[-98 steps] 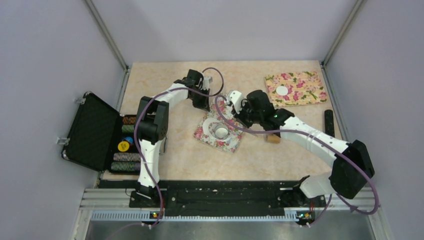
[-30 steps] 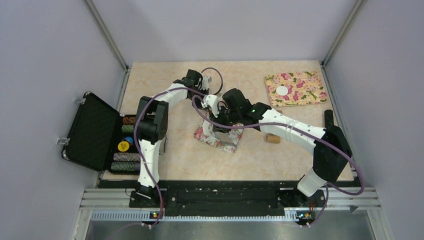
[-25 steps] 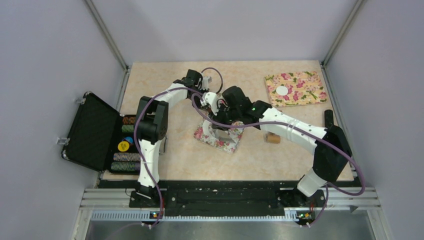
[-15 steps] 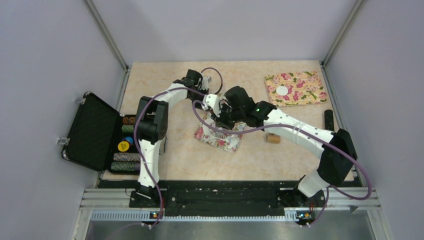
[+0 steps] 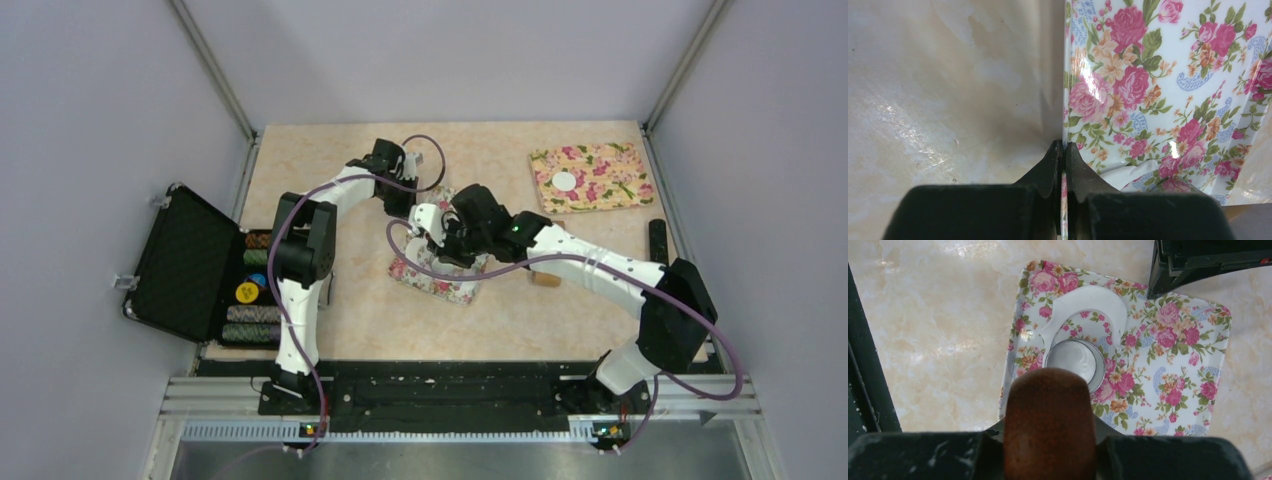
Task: Roll out the dumpling wrappers from the dough
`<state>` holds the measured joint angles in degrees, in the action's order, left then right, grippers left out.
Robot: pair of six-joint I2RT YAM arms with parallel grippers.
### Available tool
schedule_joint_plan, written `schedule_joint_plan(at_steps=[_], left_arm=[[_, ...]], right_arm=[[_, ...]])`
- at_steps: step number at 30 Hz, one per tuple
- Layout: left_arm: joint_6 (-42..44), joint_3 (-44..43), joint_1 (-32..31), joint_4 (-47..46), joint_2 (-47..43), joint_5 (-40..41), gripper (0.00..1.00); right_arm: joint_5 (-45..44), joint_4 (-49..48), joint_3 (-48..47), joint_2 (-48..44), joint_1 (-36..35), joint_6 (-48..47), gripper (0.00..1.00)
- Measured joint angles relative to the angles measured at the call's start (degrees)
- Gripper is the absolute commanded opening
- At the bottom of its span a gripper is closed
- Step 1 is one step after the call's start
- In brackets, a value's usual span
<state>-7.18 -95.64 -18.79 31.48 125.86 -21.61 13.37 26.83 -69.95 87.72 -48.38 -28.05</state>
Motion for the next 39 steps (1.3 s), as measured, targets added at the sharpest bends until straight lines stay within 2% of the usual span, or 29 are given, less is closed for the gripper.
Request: schedule_joint_plan(at_steps=[12,23,39], left_arm=[[0.0,0.07,0.0,-0.04,0.0,0.0,0.0],[0.0,0.07,0.0,-0.04,0.0,0.0,0.0],[0.0,0.07,0.0,-0.04,0.0,0.0,0.0]], right_arm=[[-0.33,-4.61,4.72,-0.63,-1.57,-5.42,0.0],[2.14,-0.66,4.72,-1.49,-2.89,-12.48,0.0],[1.05,1.42,1.92,-1.44,-4.72,-15.47,0.0]])
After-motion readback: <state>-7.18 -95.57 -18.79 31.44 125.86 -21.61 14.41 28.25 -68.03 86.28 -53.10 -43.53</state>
